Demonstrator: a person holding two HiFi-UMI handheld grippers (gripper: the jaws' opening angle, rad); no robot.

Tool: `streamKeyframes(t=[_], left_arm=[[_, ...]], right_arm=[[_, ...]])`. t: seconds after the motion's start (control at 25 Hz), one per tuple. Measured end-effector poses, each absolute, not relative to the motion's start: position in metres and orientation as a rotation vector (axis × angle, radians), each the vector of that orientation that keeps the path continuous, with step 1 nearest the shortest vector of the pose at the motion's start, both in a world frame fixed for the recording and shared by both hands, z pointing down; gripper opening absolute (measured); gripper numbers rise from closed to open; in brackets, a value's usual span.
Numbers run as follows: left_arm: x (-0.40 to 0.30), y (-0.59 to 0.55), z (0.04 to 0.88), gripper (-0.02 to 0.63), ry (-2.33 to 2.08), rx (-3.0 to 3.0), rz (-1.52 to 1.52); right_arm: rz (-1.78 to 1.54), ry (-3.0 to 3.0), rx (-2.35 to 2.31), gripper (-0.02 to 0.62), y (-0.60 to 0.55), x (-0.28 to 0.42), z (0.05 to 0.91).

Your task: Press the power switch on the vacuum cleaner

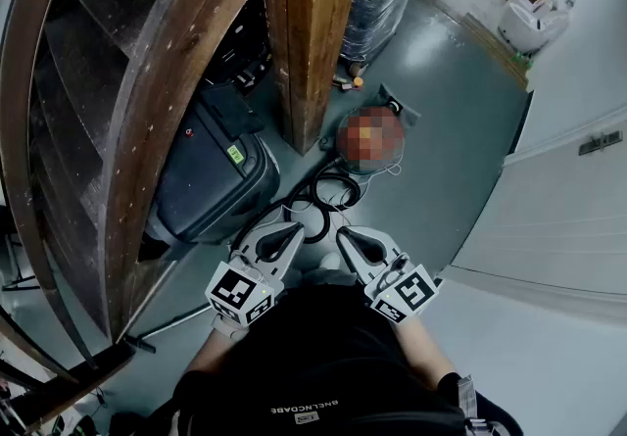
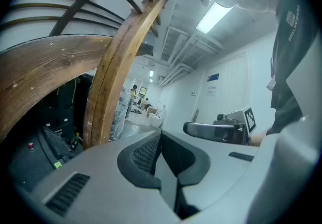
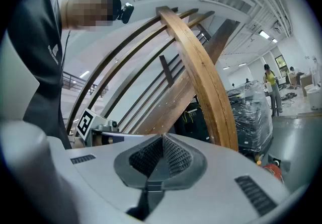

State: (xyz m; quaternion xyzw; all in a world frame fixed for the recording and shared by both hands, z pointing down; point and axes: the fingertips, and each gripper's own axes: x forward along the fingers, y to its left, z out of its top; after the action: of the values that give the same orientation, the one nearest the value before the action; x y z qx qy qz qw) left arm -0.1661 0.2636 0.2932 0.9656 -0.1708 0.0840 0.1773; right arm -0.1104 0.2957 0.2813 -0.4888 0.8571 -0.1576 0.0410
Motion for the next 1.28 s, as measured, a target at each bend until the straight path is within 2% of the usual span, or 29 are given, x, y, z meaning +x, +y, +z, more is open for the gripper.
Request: streamKeyframes(t=[0.4,0.96,1.28], left_arm=[[-0.14,0.273,0.29,0.014,-0.486,2.749,0.23],[-0.082,0.3,0.299,0.014,-0.496,2.757,0.306],[-0.072,0.293,0.309,0.014,-0.439,2.747,0.347]], right_arm=[[-0.46,2.625,-1.506,0.028,0.304,-0.088,0.28],[-0.448,2.556,-1.546,0.028,0.33,-0.009,0.286],[-0.476,2.491,-1.608,0.028,0.323,0.011,0.295]])
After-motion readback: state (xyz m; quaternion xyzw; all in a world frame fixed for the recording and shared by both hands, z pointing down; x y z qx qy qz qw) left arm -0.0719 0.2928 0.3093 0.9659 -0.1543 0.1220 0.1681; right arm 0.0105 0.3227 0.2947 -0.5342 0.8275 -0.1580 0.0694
